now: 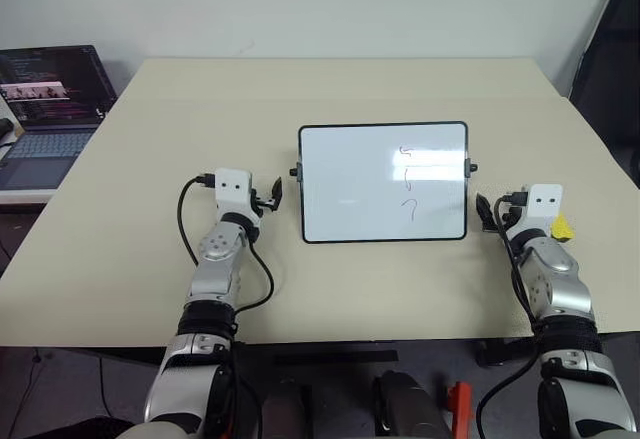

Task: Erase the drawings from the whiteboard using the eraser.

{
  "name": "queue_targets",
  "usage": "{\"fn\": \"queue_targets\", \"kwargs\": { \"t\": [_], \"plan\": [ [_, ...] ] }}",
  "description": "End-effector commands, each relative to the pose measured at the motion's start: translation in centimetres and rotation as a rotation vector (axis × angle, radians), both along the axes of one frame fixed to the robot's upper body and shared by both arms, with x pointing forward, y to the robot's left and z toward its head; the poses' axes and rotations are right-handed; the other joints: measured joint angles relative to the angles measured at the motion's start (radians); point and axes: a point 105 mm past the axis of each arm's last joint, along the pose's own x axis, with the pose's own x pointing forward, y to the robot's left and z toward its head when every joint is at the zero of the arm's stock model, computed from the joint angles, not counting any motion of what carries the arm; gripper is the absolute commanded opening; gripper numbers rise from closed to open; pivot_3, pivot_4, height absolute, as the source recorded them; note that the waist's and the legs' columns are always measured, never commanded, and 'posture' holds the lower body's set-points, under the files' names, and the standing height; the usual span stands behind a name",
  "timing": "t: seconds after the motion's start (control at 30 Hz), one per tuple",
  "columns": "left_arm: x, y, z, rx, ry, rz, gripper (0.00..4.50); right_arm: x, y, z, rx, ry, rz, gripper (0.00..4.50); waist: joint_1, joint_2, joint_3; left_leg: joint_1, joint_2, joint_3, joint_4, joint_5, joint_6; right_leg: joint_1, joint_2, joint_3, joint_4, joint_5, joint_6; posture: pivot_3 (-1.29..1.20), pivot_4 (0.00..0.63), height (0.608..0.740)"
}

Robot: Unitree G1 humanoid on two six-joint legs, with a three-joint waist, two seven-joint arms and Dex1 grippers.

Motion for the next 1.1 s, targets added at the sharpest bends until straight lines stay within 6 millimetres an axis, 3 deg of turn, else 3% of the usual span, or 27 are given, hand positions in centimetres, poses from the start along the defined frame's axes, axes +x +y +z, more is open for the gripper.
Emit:
{"fn": "queue_targets", "kwargs": {
  "t": [0.03,0.2,0.3,0.4,0.57,0.73,0.9,1.0,1.1],
  "plan": [
    [-0.3,-0.6,0.3,-0.019,-0.021,-0.02,4.5,0.0,-0.4,1.9,-0.006,-0.052,-0.003,4.48,0.0,0.0,0.0,0.0,0.0,0.0,0.0,0.0,0.0,0.0,0.0,0.0,0.0,0.0,0.0,0.0,0.15,0.74],
    [-0.2,-1.0,0.3,-0.04,-0.021,-0.018,4.5,0.3,-0.4,2.1,-0.007,-0.05,-0.005,4.48,0.001,0.0,0.0,0.0,0.0,0.0,0.001,0.0,0.0,0.0,0.0,0.0,0.001,0.0,0.0,0.0,0.15,0.74],
    [-0.8,0.5,2.7,-0.052,-0.07,-0.11,4.5,-0.2,-1.1,4.1,-0.008,-0.092,-0.005,4.48,-0.002,0.0,0.0,0.0,0.0,0.0,0.001,0.0,0.0,0.0,0.0,0.0,0.001,0.0,0.0,0.0,0.15,0.74],
    [-2.0,1.2,4.7,-0.018,-0.072,-0.266,4.5,-0.9,-3.0,5.4,0.016,-0.092,-0.043,4.48,-0.005,0.0,0.0,0.0,0.001,0.0,0.0,0.0,0.0,-0.001,0.001,0.0,0.001,0.0,0.0,0.0,0.15,0.74],
    [-4.5,0.5,7.5,0.011,0.01,-0.552,4.5,-2.1,-5.9,6.1,0.059,-0.012,-0.029,4.48,-0.004,0.0,0.0,0.0,0.001,0.0,0.0,0.0,0.0,0.0,0.001,0.0,0.0,0.0,0.0,0.0,0.15,0.74],
    [-8.2,-4.1,9.2,0.014,0.101,-0.926,4.5,-2.5,-8.5,5.9,0.081,0.107,0.004,4.48,-0.003,0.0,0.0,0.0,0.001,0.0,0.001,0.0,0.0,0.001,0.001,-0.001,-0.001,0.0,0.0,0.0,0.15,0.74],
    [-10.2,-7.4,9.5,0.045,0.124,-1.091,4.5,-2.6,-9.2,5.4,0.068,0.18,0.059,4.48,-0.009,0.0,0.0,0.001,0.001,0.0,0.0,-0.001,0.0,0.001,0.002,0.0,-0.002,-0.001,0.001,0.0,0.15,0.74],
    [-10.7,-10.7,10.1,0.027,0.093,-1.186,4.5,-2.4,-10.3,4.6,0.038,0.241,0.04,4.48,-0.007,0.0,0.0,0.0,0.001,0.0,0.001,-0.001,0.001,0.001,0.002,0.0,-0.002,-0.001,0.001,0.0,0.15,0.74],
    [-11.3,-12.8,10.1,0.038,0.089,-1.248,4.5,-2.4,-10.6,4.0,0.033,0.285,0.047,4.48,-0.008,0.0,0.0,0.0,0.001,0.001,0.002,-0.001,0.001,0.001,0.002,0.001,-0.003,-0.001,0.001,0.0,0.15,0.74]
  ]
}}
